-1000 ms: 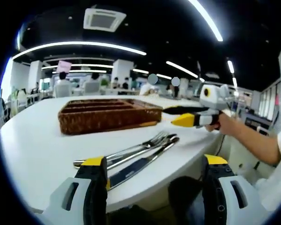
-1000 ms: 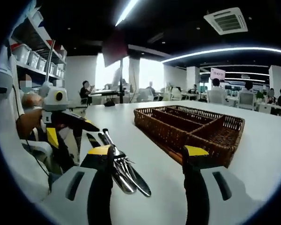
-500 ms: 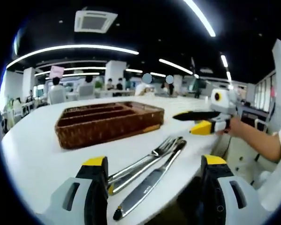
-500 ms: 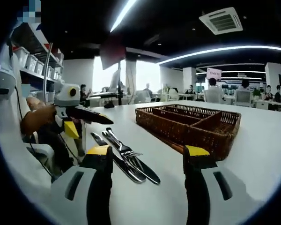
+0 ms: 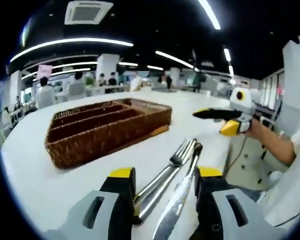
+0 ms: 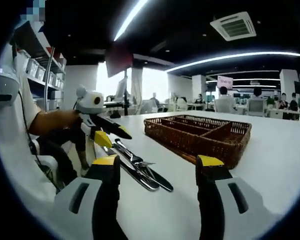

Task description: Arrange the knives, forks, and spoons in their matching storage slots by inserting each utensil handle-first until every utensil is classified and aligned in the correct compartment

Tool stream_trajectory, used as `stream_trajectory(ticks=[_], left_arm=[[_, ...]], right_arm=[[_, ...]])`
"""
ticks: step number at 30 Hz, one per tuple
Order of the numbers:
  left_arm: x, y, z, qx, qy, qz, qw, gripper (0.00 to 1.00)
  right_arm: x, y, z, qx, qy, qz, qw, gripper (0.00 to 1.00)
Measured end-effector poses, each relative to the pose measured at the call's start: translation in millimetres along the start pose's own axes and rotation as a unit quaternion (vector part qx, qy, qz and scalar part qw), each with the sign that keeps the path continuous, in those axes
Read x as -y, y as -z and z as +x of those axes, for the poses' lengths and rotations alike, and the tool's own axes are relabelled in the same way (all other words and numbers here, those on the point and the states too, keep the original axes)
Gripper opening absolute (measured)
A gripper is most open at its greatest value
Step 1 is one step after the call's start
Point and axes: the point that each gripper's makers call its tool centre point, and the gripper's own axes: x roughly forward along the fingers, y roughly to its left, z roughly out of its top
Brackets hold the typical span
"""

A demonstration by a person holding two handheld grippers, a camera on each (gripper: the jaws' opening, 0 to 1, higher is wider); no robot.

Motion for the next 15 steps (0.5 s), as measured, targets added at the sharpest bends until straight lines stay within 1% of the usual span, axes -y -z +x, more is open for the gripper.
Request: stream_trajectory(ticks=[2,4,5,7,9,11,13,15], left_arm=[[-0.6,-4.2,4,0.002,0.012,0.003,0.9999,0.36],[0.2,-3.5,10,-0.014,0.025,0.007,0.9996,0.35],[0.1,-2.9,14,-0.027,0.034,0.019,0.9989,0.34],[-2.3,-4.6,18,-0.034,0.035,0.022,0.9986,0.31],[-0.9,-2.8,22,-0.051,0.046,0.040,0.9968,0.29],[-1.7,-0.8,25,-0.062,0.048,0.057,0.9953,0.27],[-3.0,-0.1,28,-0.064,0.051,0.054,0.9952,0.27],[-1.7,1.6,28,-0.068,0.061,0.049,0.9946,0.27]], right_arm=[[0,-2.3,-2,0.009,0.000,0.008,0.9999,0.64],[-1,-3.2,-2,0.013,-0.001,0.013,0.9998,0.65],[-1,-3.7,-2,0.014,-0.001,0.014,0.9998,0.65],[-4,-3.9,-2,0.013,-0.002,0.014,0.9998,0.65],[-6,-5.3,-4,0.015,0.001,0.011,0.9998,0.65],[-8,-6.5,-5,0.017,0.000,0.014,0.9998,0.65],[-11,-8.8,-6,0.019,0.000,0.013,0.9997,0.65],[-12,-10.9,-7,0.021,0.000,0.012,0.9997,0.65]])
